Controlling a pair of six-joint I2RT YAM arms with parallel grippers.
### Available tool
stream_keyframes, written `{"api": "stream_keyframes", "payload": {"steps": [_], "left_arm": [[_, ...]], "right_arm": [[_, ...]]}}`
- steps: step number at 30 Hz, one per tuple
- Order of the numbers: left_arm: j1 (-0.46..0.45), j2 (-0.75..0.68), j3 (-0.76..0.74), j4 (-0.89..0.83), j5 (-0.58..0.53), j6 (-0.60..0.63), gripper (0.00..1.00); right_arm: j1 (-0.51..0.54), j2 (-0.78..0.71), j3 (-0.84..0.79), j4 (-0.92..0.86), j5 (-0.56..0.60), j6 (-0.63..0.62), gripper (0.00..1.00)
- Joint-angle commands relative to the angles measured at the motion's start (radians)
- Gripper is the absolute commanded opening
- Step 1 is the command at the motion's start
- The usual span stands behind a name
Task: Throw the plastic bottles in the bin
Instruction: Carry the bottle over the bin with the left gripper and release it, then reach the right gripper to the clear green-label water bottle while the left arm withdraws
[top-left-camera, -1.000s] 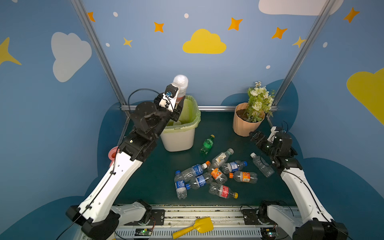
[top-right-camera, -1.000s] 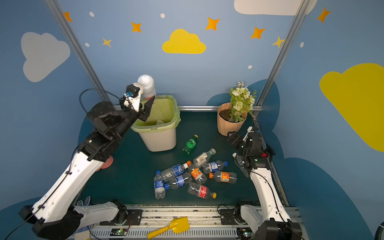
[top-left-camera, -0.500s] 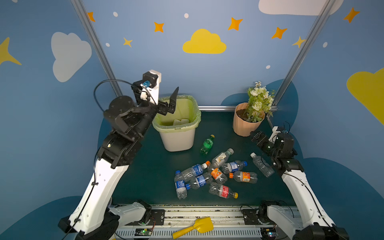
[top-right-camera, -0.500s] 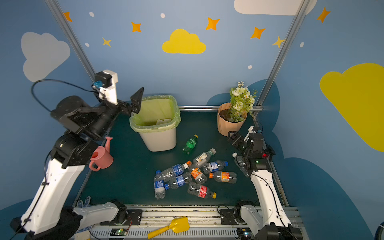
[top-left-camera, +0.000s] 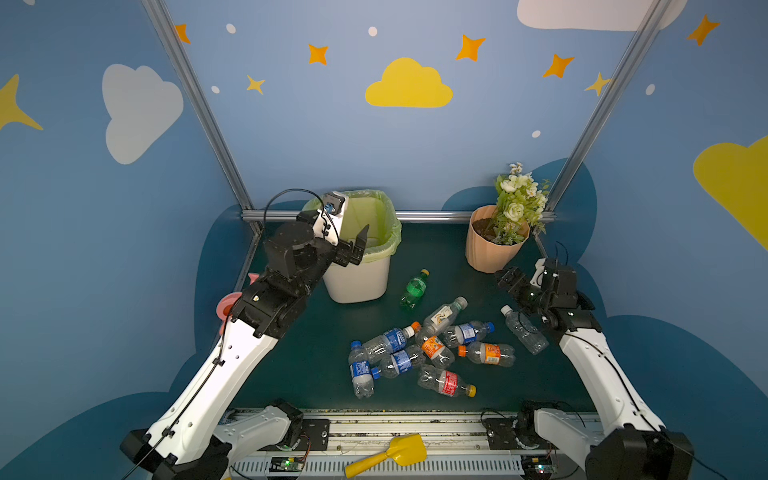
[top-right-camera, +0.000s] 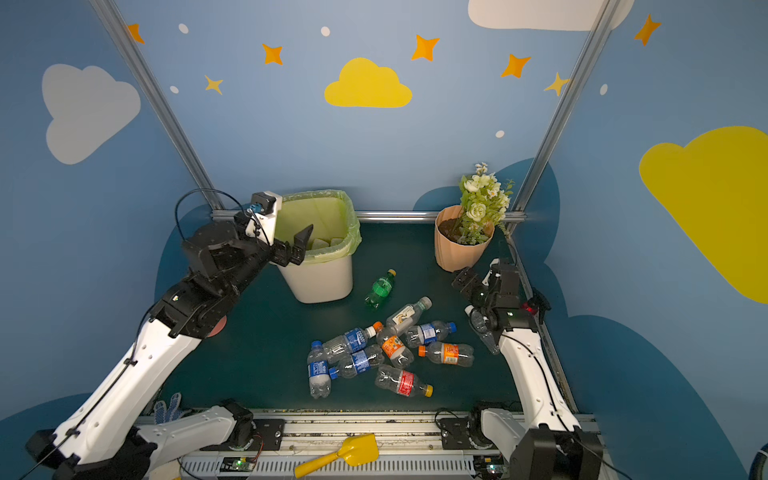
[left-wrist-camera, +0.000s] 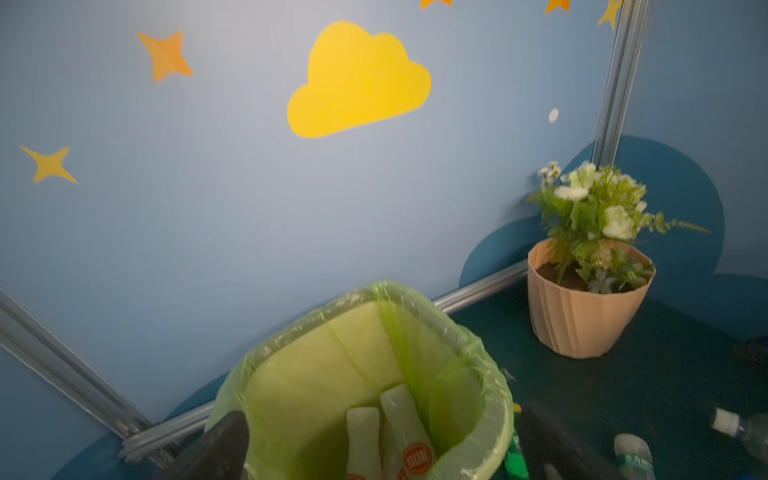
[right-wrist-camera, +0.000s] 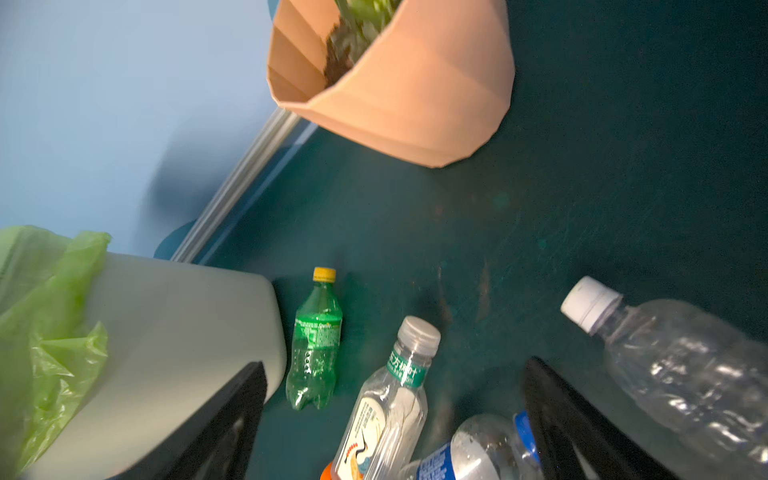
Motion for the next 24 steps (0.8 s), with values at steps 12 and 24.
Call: {"api": "stream_keyframes", "payload": {"steps": [12, 24], "left_arm": [[-0.062, -0.166, -0.175, 0.092, -0.17, 0.01, 1.0], [-0.038, -0.225, -0.226, 0.076, -0.172, 0.029, 1.0]], "right_arm": [[0.31, 0.336, 0.219, -0.252, 0.008, 0.02, 0.94], [0.394, 0.536, 0.349, -0.35, 0.012, 0.024, 0.94]]}}
